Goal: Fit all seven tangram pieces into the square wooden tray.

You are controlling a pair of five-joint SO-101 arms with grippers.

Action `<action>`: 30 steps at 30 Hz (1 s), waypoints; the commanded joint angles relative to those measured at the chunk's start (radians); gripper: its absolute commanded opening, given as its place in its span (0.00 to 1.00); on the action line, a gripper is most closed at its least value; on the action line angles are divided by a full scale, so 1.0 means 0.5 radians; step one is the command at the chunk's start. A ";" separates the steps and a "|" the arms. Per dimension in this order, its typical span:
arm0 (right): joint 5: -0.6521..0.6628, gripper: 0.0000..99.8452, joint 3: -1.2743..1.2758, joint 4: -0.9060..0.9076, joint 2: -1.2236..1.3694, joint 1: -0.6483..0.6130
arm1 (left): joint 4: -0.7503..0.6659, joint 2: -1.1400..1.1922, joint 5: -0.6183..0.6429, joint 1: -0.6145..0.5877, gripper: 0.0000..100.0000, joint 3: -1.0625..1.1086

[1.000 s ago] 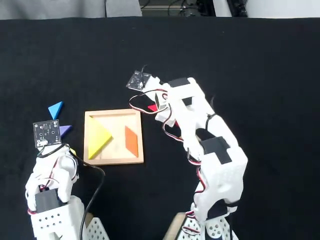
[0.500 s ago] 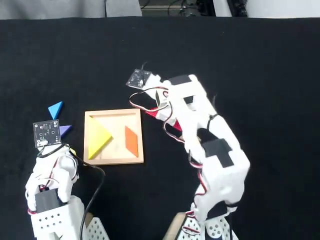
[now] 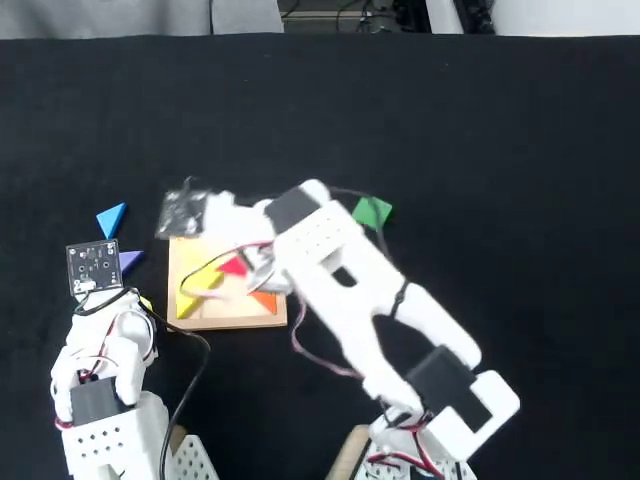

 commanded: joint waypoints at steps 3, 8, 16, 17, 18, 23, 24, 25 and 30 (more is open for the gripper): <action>-0.209 0.19 0.011 -0.098 0.032 -0.285 | -0.037 -0.009 -0.012 0.023 0.07 -0.005; -0.206 0.19 0.011 -0.203 0.183 -0.365 | -0.037 -0.009 -0.012 0.017 0.07 -0.005; -0.080 0.19 0.005 -0.368 0.394 -0.377 | -0.037 -0.009 -0.012 0.020 0.07 -0.008; -0.083 0.19 0.005 -0.377 0.404 -0.377 | -0.037 -0.009 -0.012 0.020 0.07 -0.008; -0.083 0.19 0.005 -0.381 0.413 -0.377 | -0.037 -0.009 -0.012 0.020 0.07 -0.008; -0.092 0.19 0.005 -0.387 0.416 -0.377 | -0.037 -0.009 -0.012 0.020 0.07 -0.008; -0.092 0.19 0.005 -0.387 0.416 -0.384 | -0.037 -0.009 -0.012 0.020 0.07 -0.008; -0.092 0.19 0.005 -0.387 0.416 -0.399 | -0.037 -0.009 -0.012 0.020 0.07 -0.008; -0.153 0.20 0.008 -0.387 0.416 -0.430 | -0.037 -0.009 -0.012 0.020 0.07 -0.005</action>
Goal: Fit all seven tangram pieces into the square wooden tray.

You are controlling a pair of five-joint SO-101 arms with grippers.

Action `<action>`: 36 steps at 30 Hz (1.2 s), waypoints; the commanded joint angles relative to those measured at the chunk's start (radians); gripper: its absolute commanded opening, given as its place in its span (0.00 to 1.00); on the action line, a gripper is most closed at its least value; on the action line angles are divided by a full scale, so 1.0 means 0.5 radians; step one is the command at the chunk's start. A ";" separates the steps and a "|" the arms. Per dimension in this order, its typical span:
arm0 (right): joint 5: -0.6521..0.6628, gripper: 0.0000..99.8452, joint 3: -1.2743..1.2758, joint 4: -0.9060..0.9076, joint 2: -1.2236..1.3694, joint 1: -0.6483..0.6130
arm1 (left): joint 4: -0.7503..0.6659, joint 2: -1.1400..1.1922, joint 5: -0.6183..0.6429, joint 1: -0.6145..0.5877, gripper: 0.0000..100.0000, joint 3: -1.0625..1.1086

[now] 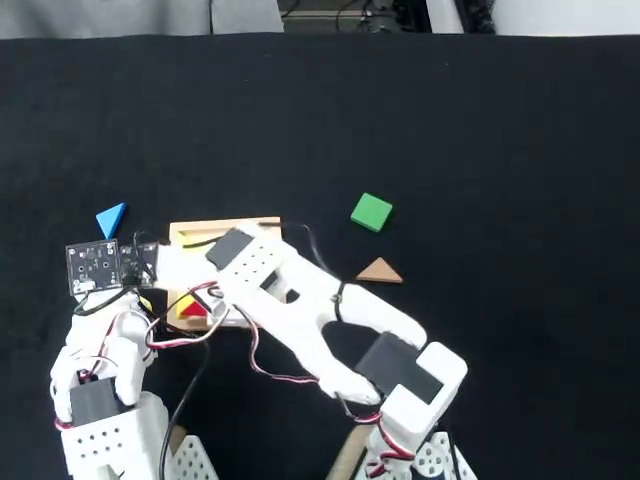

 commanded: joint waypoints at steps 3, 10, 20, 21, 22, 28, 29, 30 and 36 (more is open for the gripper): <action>-0.068 0.28 -0.020 -0.031 -0.026 -0.034 | -0.037 -0.009 -0.012 0.020 0.07 -0.005; -0.061 0.34 -0.017 -0.031 -0.026 -0.025 | -0.037 -0.009 -0.012 0.020 0.07 -0.005; -0.064 0.33 -0.035 0.037 -0.164 0.101 | -0.037 -0.009 -0.012 0.020 0.07 -0.005; -0.074 0.31 -0.041 0.071 -0.210 0.117 | -0.037 -0.009 -0.012 0.020 0.07 -0.005; -0.077 0.26 -0.041 0.098 -0.265 0.120 | -0.037 -0.009 -0.012 0.020 0.07 -0.005; -0.356 0.05 0.029 0.209 -0.532 0.098 | -0.037 -0.009 -0.012 0.020 0.07 -0.005; -0.390 0.06 0.072 0.209 -0.545 0.092 | -0.037 -0.009 -0.012 0.017 0.07 -0.005; -0.390 0.04 0.121 0.193 -0.548 0.077 | -0.037 -0.009 -0.012 0.014 0.07 -0.005; -0.399 0.01 0.379 -0.003 -0.428 -0.034 | -0.037 -0.009 -0.012 0.017 0.07 -0.005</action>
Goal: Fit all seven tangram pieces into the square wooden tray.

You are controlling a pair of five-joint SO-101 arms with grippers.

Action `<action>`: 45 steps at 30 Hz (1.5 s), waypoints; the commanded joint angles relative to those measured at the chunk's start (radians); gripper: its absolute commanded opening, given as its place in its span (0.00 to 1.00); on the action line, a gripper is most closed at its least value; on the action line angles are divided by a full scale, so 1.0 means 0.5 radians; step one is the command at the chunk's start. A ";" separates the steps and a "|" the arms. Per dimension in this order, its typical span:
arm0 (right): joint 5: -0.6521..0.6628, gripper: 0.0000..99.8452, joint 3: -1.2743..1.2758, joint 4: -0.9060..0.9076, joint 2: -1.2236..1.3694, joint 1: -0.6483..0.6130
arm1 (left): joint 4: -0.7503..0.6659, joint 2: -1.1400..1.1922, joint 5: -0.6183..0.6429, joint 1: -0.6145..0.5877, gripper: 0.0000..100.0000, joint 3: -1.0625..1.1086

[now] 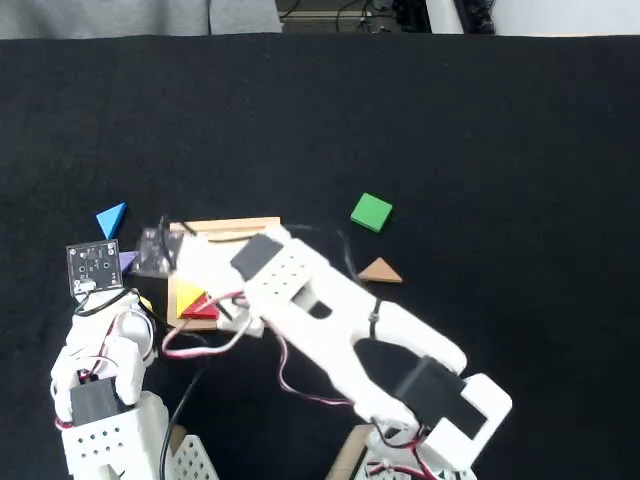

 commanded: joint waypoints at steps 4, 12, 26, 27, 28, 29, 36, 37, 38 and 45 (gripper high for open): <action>-0.021 0.01 -0.014 -0.107 0.198 -0.077 | -0.037 -0.009 -0.012 0.017 0.07 -0.005; -0.021 0.01 -0.262 -0.104 0.511 0.025 | -0.037 -0.009 -0.012 0.017 0.07 -0.005; -0.018 0.01 -0.318 -0.077 0.388 0.037 | -0.037 -0.009 -0.012 0.017 0.07 -0.005; -0.015 0.01 -0.327 -0.064 0.388 0.037 | -0.037 -0.009 -0.012 0.017 0.07 -0.005; -0.015 0.01 -0.339 -0.058 0.379 0.046 | -0.037 -0.009 -0.012 0.017 0.07 -0.005; -0.021 0.01 -0.367 -0.034 0.348 0.074 | -0.037 -0.009 -0.012 0.017 0.07 -0.005; -0.261 0.01 -0.437 -0.313 0.167 0.295 | -0.037 -0.009 -0.012 0.020 0.07 -0.005; -0.307 0.01 -0.434 -0.405 0.201 0.301 | -0.037 -0.009 -0.012 0.020 0.07 -0.005; -0.325 0.01 -0.443 -0.482 0.259 0.301 | -0.037 -0.009 -0.012 0.020 0.07 -0.005; -0.310 0.01 -0.787 -0.494 0.784 0.304 | -0.037 -0.009 -0.012 0.020 0.07 -0.005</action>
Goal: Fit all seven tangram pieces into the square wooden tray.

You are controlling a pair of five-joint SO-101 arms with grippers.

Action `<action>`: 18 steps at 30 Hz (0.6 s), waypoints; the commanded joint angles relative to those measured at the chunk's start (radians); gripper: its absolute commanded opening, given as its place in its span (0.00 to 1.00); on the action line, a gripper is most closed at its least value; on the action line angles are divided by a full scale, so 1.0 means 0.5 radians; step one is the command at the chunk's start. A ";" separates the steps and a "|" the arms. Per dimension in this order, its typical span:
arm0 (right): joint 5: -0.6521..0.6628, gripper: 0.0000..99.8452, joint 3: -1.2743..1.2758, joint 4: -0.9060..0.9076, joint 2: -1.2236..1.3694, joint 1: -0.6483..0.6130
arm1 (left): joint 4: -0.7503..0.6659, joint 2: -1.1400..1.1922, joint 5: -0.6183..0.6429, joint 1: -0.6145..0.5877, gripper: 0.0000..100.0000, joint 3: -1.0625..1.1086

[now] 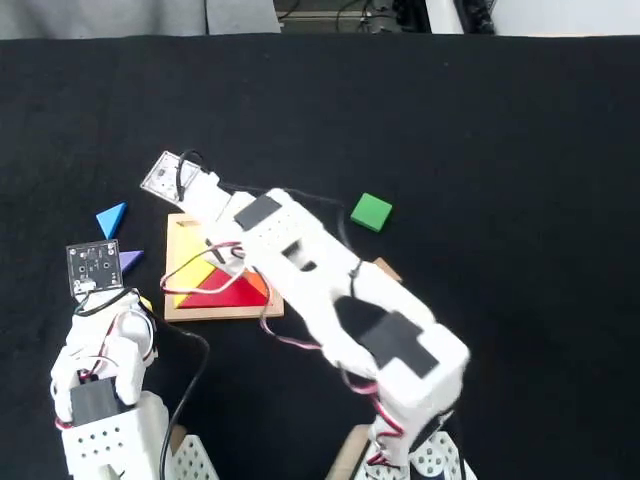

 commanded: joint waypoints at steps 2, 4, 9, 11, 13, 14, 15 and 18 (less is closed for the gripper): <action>-0.012 0.01 -0.404 0.150 0.284 0.028 | -0.037 -0.009 -0.012 0.020 0.07 -0.005; -0.012 0.01 -0.496 0.258 0.348 0.021 | -0.037 -0.009 -0.012 0.020 0.07 -0.005; -0.021 0.01 -0.539 0.334 0.382 0.003 | -0.037 -0.009 -0.012 0.017 0.07 -0.005; -0.015 0.01 -0.526 0.347 0.382 -0.028 | -0.037 -0.009 -0.012 0.014 0.07 -0.005; -0.006 0.01 -0.514 0.371 0.379 -0.086 | -0.037 -0.009 -0.012 0.014 0.07 -0.005; -0.006 0.01 -0.508 0.374 0.379 -0.110 | -0.037 -0.009 -0.012 0.014 0.07 -0.005; -0.006 0.01 -0.505 0.374 0.379 -0.126 | -0.037 -0.009 -0.012 0.014 0.07 -0.005; -0.009 0.01 -0.523 0.371 0.351 -0.074 | -0.034 -0.009 -0.012 0.011 0.07 -0.005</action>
